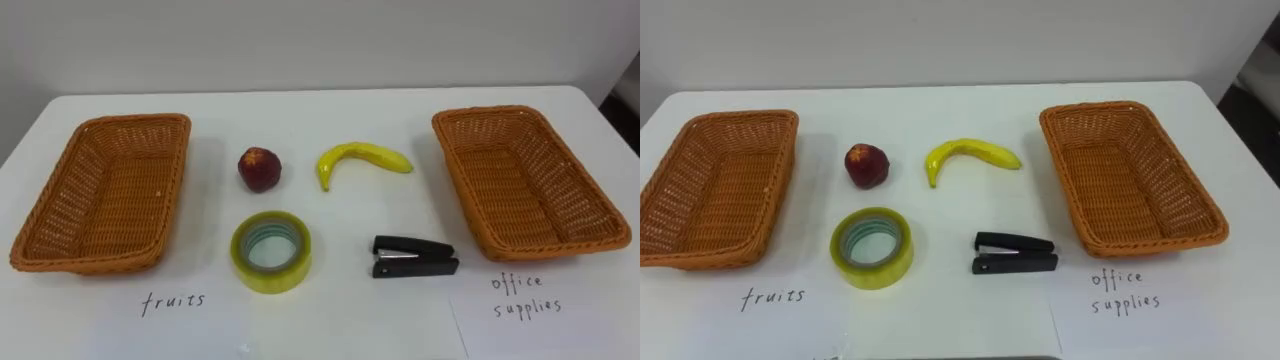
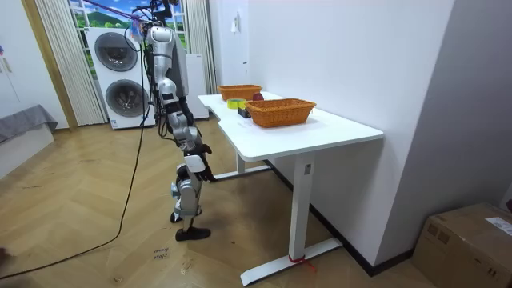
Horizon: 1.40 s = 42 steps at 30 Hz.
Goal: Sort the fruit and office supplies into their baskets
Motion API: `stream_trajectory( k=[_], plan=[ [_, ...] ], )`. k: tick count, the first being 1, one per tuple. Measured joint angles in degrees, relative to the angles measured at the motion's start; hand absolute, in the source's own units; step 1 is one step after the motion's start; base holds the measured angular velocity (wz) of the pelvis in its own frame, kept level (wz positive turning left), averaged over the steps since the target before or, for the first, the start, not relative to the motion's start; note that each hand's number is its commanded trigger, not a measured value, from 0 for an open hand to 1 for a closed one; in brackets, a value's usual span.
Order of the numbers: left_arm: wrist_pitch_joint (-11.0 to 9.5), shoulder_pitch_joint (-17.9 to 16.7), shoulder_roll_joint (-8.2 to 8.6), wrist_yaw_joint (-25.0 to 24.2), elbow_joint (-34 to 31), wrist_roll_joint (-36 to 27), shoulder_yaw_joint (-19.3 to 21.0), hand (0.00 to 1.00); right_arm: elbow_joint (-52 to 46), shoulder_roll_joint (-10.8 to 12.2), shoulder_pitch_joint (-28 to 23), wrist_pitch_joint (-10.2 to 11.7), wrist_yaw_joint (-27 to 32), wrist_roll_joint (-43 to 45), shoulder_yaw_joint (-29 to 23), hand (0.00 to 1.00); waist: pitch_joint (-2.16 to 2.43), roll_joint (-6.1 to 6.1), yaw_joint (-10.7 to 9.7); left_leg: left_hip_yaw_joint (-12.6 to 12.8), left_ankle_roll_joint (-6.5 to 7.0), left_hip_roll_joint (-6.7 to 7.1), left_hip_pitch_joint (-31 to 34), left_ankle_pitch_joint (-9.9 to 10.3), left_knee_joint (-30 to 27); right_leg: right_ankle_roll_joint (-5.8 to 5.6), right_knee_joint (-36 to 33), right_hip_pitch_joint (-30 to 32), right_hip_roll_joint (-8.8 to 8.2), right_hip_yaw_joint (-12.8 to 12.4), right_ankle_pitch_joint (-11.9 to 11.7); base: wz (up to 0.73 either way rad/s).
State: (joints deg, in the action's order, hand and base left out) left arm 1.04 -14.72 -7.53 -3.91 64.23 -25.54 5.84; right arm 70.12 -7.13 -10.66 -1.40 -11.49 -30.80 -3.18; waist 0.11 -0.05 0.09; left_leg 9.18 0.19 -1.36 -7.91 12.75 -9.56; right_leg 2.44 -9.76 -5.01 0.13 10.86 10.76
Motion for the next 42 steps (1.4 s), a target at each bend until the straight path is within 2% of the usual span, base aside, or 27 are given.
stream_trajectory(
  k=[7,15,26,29,33,35,42],
  plan=[
    [0.3,0.1,0.0,1.1,0.2,2.7,0.8,0.0,1.3,0.0,0.5,0.0,0.7,0.9,-0.5,0.0,-0.03,0.14,0.0,0.0,0.0,-0.02,0.1,0.0,-0.1,0.02,0.0,0.0,0.02,0.0,0.0,0.0],
    [0.3,0.0,0.03,1.1,0.5,2.8,0.9,0.0,1.7,0.0,0.5,0.0,0.9,0.9,-1.9,0.0,-0.06,0.5,0.0,0.0,0.0,0.0,0.2,0.0,0.0,0.0,0.0,0.0,0.03,-0.1,0.0,0.0],
    [0.4,0.2,-0.02,1.6,0.5,3.7,0.8,0.0,1.7,0.1,0.1,0.0,4.8,-2.9,-2.1,0.0,-0.08,0.73,-0.3,0.1,0.14,-0.1,0.2,0.1,0.9,-0.11,0.0,0.3,0.23,-0.5,0.1,0.0],
    [1.0,0.0,-0.03,2.4,0.5,3.7,1.1,0.0,2.6,0.0,-0.1,-0.1,5.9,-5.5,-3.4,0.0,-0.1,0.66,-1.3,0.1,0.15,-0.02,0.2,0.1,0.9,-0.15,0.1,0.3,0.21,-0.5,0.1,0.0],
    [1.6,-0.2,0.15,2.6,0.5,3.7,4.0,0.0,3.1,0.0,-1.4,-1.2,6.9,-9.1,-9.6,0.0,-0.1,0.46,-2.9,0.2,0.16,0.0,0.1,0.1,1.0,-0.29,0.1,0.4,0.19,-1.1,0.2,-0.02],
    [1.6,-0.4,0.14,3.2,0.5,3.7,4.8,0.0,3.1,0.0,-2.3,-1.3,7.1,-11.9,-11.0,0.0,-0.06,0.37,-3.3,0.4,0.16,-0.03,0.0,0.1,1.0,-0.31,-0.1,0.5,0.22,-1.5,0.3,-0.08],
    [1.7,-1.4,-0.29,3.5,0.5,3.7,7.2,0.0,3.2,-0.1,-4.6,-3.3,8.1,-19.8,-15.1,0.0,-0.1,-1.02,-4.5,1.8,0.18,-0.13,-0.7,0.1,1.0,-0.36,-1.0,1.0,0.15,-2.7,0.5,-0.11]
  ],
)
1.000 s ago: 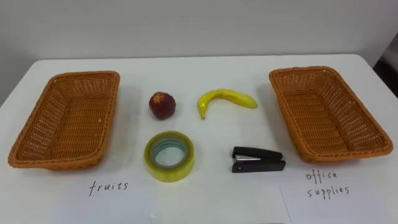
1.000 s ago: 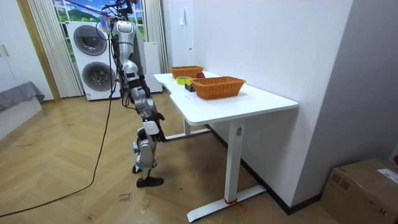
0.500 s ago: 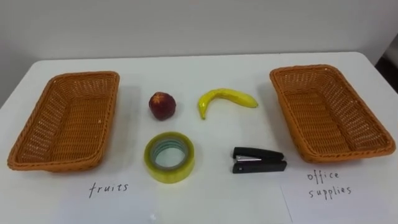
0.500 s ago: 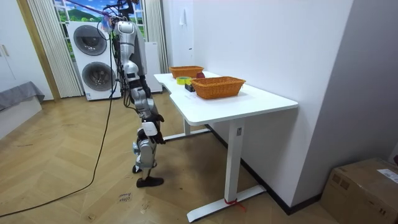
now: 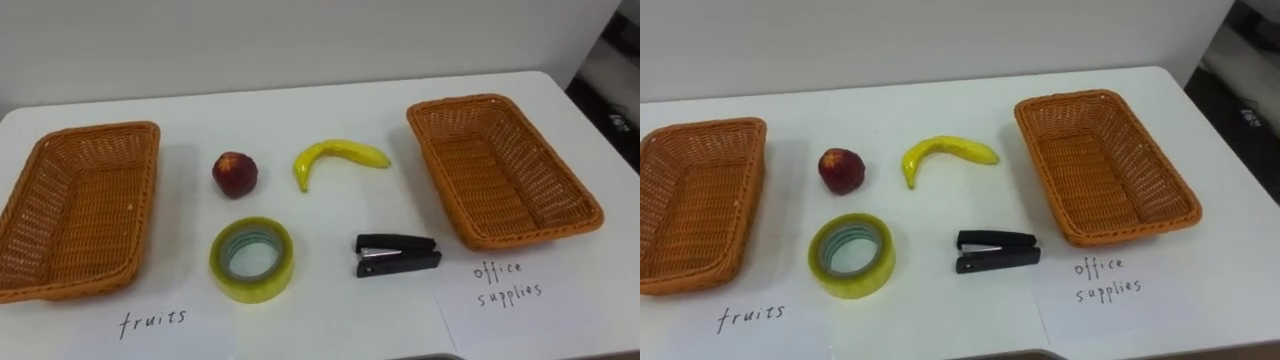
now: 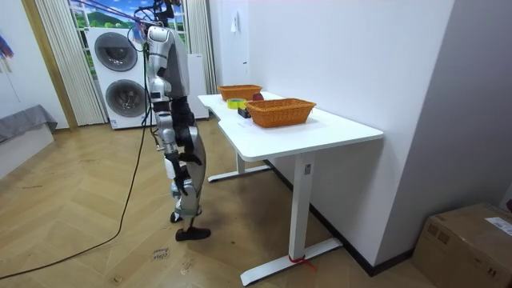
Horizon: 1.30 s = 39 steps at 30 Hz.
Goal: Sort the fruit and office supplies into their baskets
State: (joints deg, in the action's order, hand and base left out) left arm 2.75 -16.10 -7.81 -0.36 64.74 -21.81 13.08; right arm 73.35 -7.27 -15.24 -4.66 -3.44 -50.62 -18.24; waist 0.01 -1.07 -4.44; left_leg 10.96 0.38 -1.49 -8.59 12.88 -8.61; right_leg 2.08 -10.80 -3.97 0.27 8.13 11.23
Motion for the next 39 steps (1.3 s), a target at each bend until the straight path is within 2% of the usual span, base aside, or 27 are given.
stream_trajectory(
  k=[3,8,11,14,17,18,22,25,29,32,34,39],
  plan=[
    [0.0,0.0,-0.18,0.2,0.0,0.0,0.3,0.0,-0.1,-0.1,-0.7,-0.4,1.1,-3.5,-1.6,0.0,0.05,-0.43,-0.2,0.0,0.34,-0.07,-0.1,0.2,0.0,-0.09,-0.1,0.0,0.07,-0.1,-0.1,-0.01],
    [0.2,0.2,-0.21,1.1,-0.5,-0.1,0.6,0.0,-2.2,-0.2,-0.3,-0.5,4.4,-6.1,-4.5,0.0,0.06,-0.47,-0.4,0.1,0.58,-0.01,-0.1,0.4,0.2,-0.27,-0.3,0.0,0.0,-0.3,-0.3,-0.01],
    [0.2,-0.3,-0.61,1.2,-0.6,0.0,0.7,0.0,-6.9,-0.4,-0.7,-0.4,7.9,-7.7,-6.8,0.0,0.06,-0.48,-0.9,0.2,0.6,0.0,-0.2,0.4,0.1,-0.29,-0.3,0.0,0.01,-0.3,-0.6,-0.01],
    [0.2,-0.8,-0.77,1.6,-0.7,0.0,2.6,0.0,-15.4,-0.6,-0.4,-0.1,12.9,-8.8,-10.4,0.0,0.19,-0.82,-1.8,0.2,0.61,0.02,-0.1,0.4,0.3,-0.29,-0.4,0.2,0.0,-0.4,-0.5,0.0],
    [0.0,-1.4,-1.52,2.6,-1.5,0.0,3.2,0.0,-21.1,-2.1,0.0,1.1,18.1,-9.1,-12.7,0.0,0.07,-1.37,-2.2,0.2,0.61,0.03,-0.1,0.4,0.4,-0.32,-0.5,0.2,-0.04,-0.3,-0.4,0.0],
    [-0.4,-1.8,-1.69,2.9,-1.9,0.0,3.4,0.0,-24.0,-2.7,-0.4,2.1,20.0,-9.1,-13.0,0.0,0.03,-1.62,-2.2,0.2,0.6,0.04,0.0,0.4,0.4,-0.34,-0.4,0.3,-0.05,-0.2,-0.4,0.0],
    [-0.6,-3.2,-1.67,4.1,-4.0,0.0,3.7,0.0,-39.2,-3.1,-1.3,3.6,28.6,-7.5,-15.8,0.0,0.06,-1.8,-2.6,0.2,0.65,0.2,0.3,0.4,0.8,-0.42,-1.0,1.1,-0.15,-0.5,-0.2,-0.02],
    [-1.2,-3.5,-1.93,4.7,-5.5,0.1,3.6,0.0,-46.8,-4.7,-1.0,8.0,35.1,-7.0,-15.8,0.0,0.04,-1.86,-3.0,0.2,0.64,0.2,0.5,0.4,0.9,-0.48,-0.8,1.1,-0.1,-0.5,-0.1,0.0],
    [-2.0,-3.5,-1.98,4.7,-6.0,0.2,3.6,0.0,-50.3,-4.7,-0.7,9.3,40.6,-6.3,-15.8,0.0,0.08,-1.7,-2.9,0.0,0.64,0.22,0.8,0.4,0.9,-0.52,-0.9,1.2,-0.02,-0.5,-0.1,0.03],
    [-2.4,-3.7,-1.84,4.6,-6.2,0.2,3.6,0.0,-53.0,-4.6,-0.6,9.7,45.3,-1.1,-15.9,0.0,0.24,-1.35,-2.8,0.0,0.64,0.49,1.1,0.4,0.9,-0.53,-1.0,1.7,-0.03,-0.5,-0.1,-0.03],
    [-2.8,-3.6,-1.84,4.6,-6.2,0.3,3.6,0.0,-56.6,-4.7,-0.5,11.1,47.8,2.0,-16.3,0.0,0.36,-0.86,-2.9,0.2,0.65,0.66,1.2,0.3,0.9,-0.55,-1.0,1.9,-0.03,-0.5,-0.1,-0.04],
    [-3.3,-3.6,-1.82,4.7,-5.7,1.3,3.6,0.0,-62.7,-4.7,-0.4,11.6,52.1,8.7,-16.7,0.0,0.39,-0.81,-2.8,0.2,0.64,0.66,1.2,0.3,0.9,-0.56,-1.0,2.1,-0.16,-0.3,0.4,0.01]
  ],
)
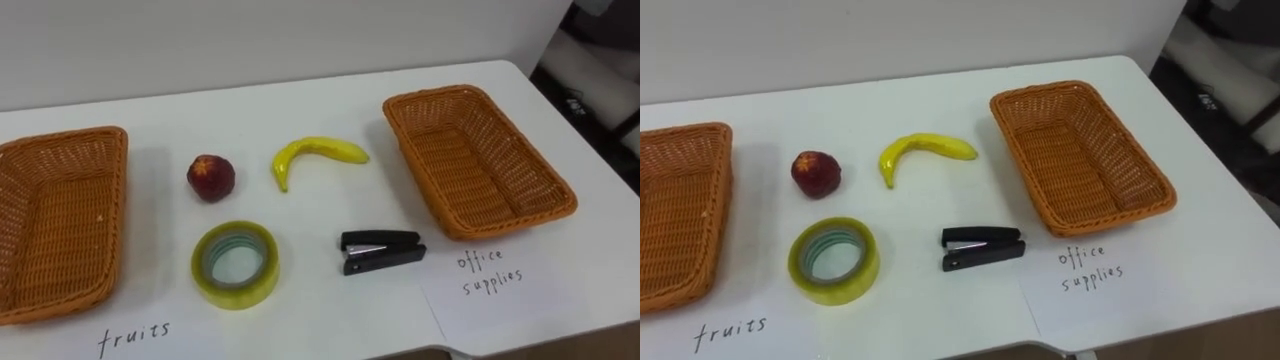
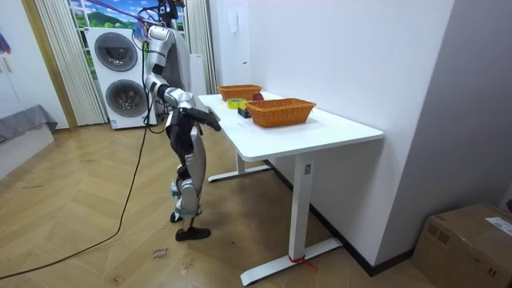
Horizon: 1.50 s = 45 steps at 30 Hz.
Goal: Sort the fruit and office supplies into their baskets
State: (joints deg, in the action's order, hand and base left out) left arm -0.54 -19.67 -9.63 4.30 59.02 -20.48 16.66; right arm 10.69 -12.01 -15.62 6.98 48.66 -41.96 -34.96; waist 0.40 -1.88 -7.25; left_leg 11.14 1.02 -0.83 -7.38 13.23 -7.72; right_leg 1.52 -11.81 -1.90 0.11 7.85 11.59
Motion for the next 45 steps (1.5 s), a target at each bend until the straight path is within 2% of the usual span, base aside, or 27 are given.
stream_trajectory(
  k=[8,10,15,19,22,25,29,35,39,45],
  plan=[
    [-0.1,0.1,0.16,-1.0,2.5,2.4,0.0,0.0,-11.1,-0.1,0.0,0.2,1.3,8.4,0.0,0.0,0.05,-0.37,0.9,0.4,0.0,0.04,-0.3,0.0,-0.1,0.0,0.0,0.1,0.09,-0.6,0.0,0.0],
    [-0.2,0.1,0.15,-1.0,2.9,2.5,-0.1,0.0,-13.6,-0.1,0.1,0.5,1.6,14.2,0.0,0.0,-0.04,-0.75,1.3,0.4,-0.01,0.03,-0.3,0.0,-0.1,0.0,0.0,0.1,0.11,-0.6,0.0,0.0],
    [-0.3,0.3,0.18,-1.2,3.4,2.5,-0.1,0.0,-17.4,-0.2,0.9,0.5,1.4,19.2,0.1,0.0,-0.2,-1.55,2.5,0.4,-0.01,0.02,-0.2,0.0,-0.2,-0.01,0.1,0.1,0.12,-0.7,0.0,0.0],
    [-0.3,1.5,0.02,-1.6,5.8,3.4,-0.1,0.0,-23.0,-0.8,1.5,0.6,0.8,21.3,0.4,0.0,-0.28,-1.45,2.9,0.4,0.0,0.09,-0.2,0.0,-0.2,-0.09,0.2,0.0,0.06,-0.2,-0.1,0.0],
    [-0.3,1.9,0.05,-1.5,6.3,5.2,-0.1,0.0,-23.8,-1.9,3.6,0.7,0.4,25.4,2.3,0.0,-0.27,-1.42,3.0,0.4,0.0,0.09,0.0,0.0,-0.2,-0.1,0.1,0.2,0.04,-0.1,-0.1,0.0],
    [-0.3,2.3,0.17,-1.5,6.5,5.3,-0.9,0.0,-25.4,-1.9,4.9,0.7,-0.5,28.4,3.2,0.0,-0.23,-1.33,3.3,0.4,0.0,0.08,0.1,0.0,-0.2,-0.09,0.0,0.4,0.12,-0.2,-0.1,0.0],
    [-0.3,2.6,0.21,-1.6,8.1,5.5,-1.1,0.0,-28.4,-1.9,6.9,0.5,-3.3,29.3,4.7,0.0,-0.09,-1.46,3.6,0.4,0.0,0.03,0.2,0.0,-0.2,-0.03,0.1,0.4,0.12,0.2,-0.1,0.0],
    [-0.3,2.8,0.34,-1.2,8.6,5.4,-1.4,0.0,-30.2,-1.9,8.1,0.1,-8.4,29.8,8.1,0.0,-0.14,-1.6,4.5,-0.1,0.0,0.05,-0.1,0.0,-0.2,-0.04,0.3,-0.1,-0.04,0.3,-0.1,0.01],
    [0.4,3.7,0.48,-1.0,9.7,6.3,-2.3,0.0,-30.6,-1.9,9.0,-1.6,-12.5,38.1,12.1,0.0,-0.25,-1.43,4.9,0.4,0.0,-0.34,0.0,0.0,-0.7,-0.03,0.1,0.0,-0.07,0.2,-0.1,0.0],
    [0.5,4.5,0.43,-1.7,10.0,7.6,-2.4,0.0,-31.1,-2.1,10.1,-1.7,-17.6,46.8,14.1,0.0,-0.3,-1.37,6.1,0.5,-0.03,-0.33,0.2,0.0,-1.0,0.19,0.0,-0.1,0.02,0.2,-0.3,0.0]
  ],
)
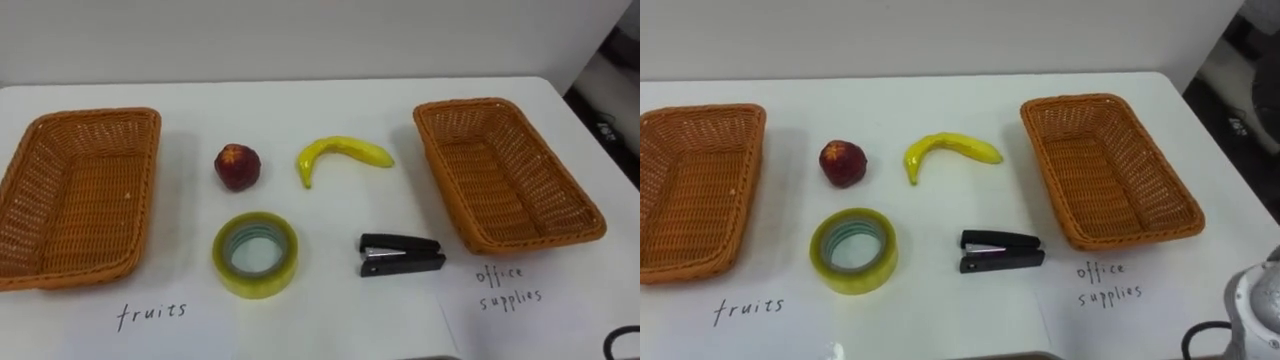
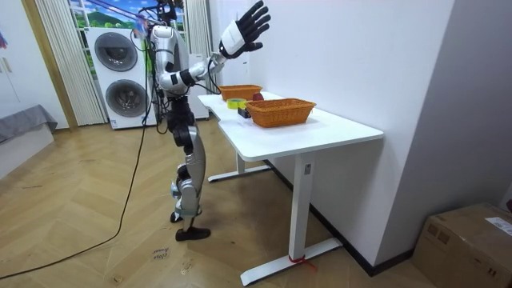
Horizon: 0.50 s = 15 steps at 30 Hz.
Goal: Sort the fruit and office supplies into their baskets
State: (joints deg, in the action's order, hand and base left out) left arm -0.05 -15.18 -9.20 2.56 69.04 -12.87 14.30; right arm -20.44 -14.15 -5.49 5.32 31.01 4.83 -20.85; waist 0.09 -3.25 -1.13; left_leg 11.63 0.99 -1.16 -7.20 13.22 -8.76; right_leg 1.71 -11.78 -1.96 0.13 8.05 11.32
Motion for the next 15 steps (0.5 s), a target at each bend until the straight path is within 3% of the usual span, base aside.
stream_trajectory(
  k=[15],
  plan=[
    [0.0,0.5,-0.59,-2.3,1.5,1.4,-1.1,0.0,-0.9,-2.3,0.0,-1.1,-13.1,5.0,7.6,0.0,0.06,-0.36,0.8,0.1,-0.02,-0.21,-0.1,0.0,-0.1,0.13,0.1,-0.2,0.09,-0.1,-0.3,0.0]
  ],
)
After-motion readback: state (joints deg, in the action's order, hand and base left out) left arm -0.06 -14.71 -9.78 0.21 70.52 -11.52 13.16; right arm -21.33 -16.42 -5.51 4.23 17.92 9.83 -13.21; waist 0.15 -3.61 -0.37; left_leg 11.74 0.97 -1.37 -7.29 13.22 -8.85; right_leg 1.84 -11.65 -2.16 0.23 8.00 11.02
